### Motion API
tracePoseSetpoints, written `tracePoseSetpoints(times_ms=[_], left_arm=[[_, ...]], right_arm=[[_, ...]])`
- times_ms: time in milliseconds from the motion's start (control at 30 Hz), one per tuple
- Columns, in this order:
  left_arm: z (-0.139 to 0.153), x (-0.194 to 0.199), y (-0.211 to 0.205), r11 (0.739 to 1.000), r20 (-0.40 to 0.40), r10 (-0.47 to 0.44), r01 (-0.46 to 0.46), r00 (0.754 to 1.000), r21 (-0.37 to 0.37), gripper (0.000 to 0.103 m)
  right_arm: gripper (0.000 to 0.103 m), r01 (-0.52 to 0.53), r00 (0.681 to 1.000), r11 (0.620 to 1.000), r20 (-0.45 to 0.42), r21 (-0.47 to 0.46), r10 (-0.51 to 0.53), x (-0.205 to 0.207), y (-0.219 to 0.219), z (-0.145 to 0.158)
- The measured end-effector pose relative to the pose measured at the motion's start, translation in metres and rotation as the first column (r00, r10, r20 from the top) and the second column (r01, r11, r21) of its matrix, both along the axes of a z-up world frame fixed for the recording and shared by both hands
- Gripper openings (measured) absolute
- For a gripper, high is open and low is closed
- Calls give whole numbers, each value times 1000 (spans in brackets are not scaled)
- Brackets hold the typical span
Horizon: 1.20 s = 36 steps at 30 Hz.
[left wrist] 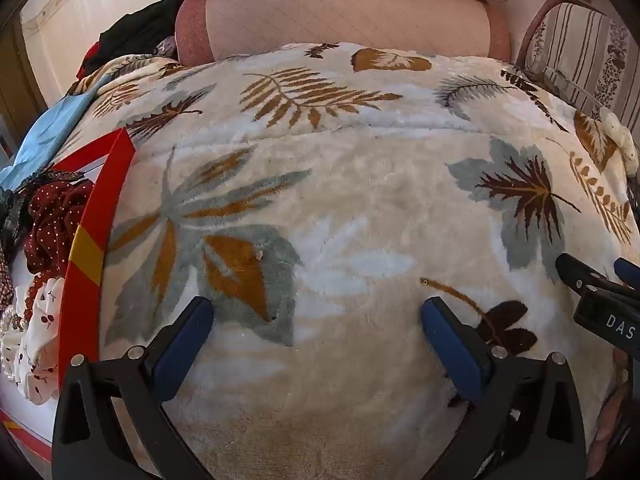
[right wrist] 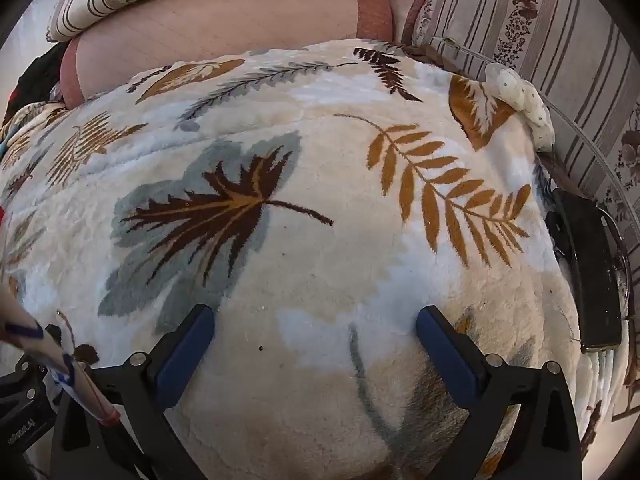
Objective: Organize jewelry
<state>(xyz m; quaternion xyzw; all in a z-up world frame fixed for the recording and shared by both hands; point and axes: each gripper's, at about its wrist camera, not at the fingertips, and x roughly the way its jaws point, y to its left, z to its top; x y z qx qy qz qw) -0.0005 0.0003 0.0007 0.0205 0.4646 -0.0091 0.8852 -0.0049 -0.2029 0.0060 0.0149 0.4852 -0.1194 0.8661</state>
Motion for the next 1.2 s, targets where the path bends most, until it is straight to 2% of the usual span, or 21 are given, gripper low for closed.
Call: tracePoseSetpoints(times_ms=[567,1200], left_arm=[[0,0,1,1000,-8,1,-1,1000,2,103],[0,-2,0,1000,-4,2,-2,1000,5,103]], right_arm=[[103,2,1000,1000,-7,12,-1,9,6,-4],[103,-9,1000,999,-13,41,10,-1,-1,4]])
